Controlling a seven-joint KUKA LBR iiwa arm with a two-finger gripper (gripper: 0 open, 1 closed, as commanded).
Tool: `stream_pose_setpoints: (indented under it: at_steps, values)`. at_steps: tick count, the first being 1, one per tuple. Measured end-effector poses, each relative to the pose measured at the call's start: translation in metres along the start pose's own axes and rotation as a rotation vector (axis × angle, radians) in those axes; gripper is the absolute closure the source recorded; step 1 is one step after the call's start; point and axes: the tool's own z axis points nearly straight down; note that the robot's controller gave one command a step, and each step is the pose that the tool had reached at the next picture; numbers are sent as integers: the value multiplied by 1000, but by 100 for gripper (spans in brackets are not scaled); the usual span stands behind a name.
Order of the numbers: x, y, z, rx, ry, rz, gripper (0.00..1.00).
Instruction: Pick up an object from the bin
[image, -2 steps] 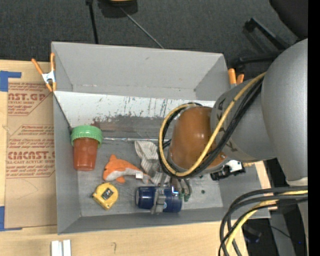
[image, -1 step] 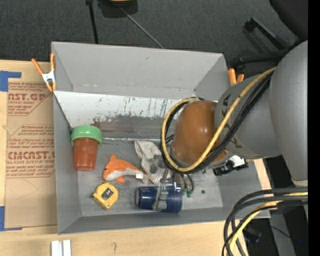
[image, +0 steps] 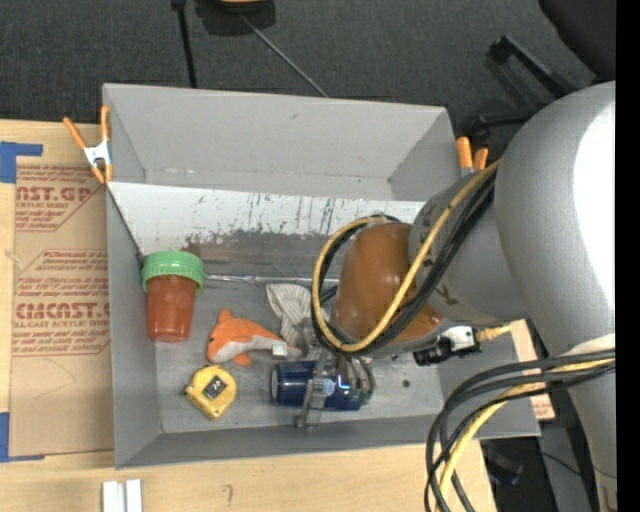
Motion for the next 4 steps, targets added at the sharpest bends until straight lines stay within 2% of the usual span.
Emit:
stream_pose_setpoints:
  at_steps: [1,3,4]
  values:
    - [14,13,-2,0,0,91,100]
    - [14,13,-4,0,2,91,100]
    - [15,13,-31,1,3,91,100]
